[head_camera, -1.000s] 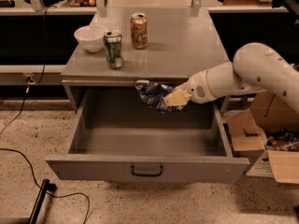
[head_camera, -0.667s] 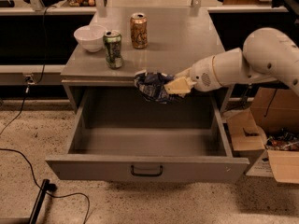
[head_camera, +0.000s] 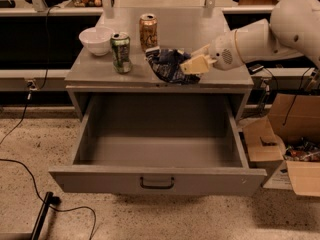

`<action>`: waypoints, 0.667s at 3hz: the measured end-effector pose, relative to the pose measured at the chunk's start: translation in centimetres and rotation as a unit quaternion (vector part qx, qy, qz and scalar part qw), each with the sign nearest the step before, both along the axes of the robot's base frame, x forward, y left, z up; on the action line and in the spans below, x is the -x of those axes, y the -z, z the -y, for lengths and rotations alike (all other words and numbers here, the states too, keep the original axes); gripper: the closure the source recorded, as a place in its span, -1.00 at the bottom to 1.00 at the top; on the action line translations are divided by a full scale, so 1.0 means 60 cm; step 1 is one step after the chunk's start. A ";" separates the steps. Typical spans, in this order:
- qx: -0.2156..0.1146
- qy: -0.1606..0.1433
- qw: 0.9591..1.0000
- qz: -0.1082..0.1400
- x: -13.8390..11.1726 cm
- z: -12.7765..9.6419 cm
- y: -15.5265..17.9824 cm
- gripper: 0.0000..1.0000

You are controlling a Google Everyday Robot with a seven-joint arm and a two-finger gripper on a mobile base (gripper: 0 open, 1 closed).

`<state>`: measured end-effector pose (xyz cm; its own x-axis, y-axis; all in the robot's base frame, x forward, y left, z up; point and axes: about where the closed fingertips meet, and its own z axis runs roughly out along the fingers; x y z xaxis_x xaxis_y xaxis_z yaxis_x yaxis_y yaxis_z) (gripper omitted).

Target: Pick blue chip bag from top drawer and place on counter

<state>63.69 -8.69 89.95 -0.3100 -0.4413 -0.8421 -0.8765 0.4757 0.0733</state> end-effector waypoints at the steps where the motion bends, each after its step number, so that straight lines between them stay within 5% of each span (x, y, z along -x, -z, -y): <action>1: 0.045 0.022 0.999 0.013 -0.043 0.014 -0.004 1.00; 2: 0.085 0.053 0.994 0.040 -0.076 0.040 0.011 1.00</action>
Offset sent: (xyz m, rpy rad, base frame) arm 0.0716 -0.0516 -0.0103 -0.2605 -0.1651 -0.2060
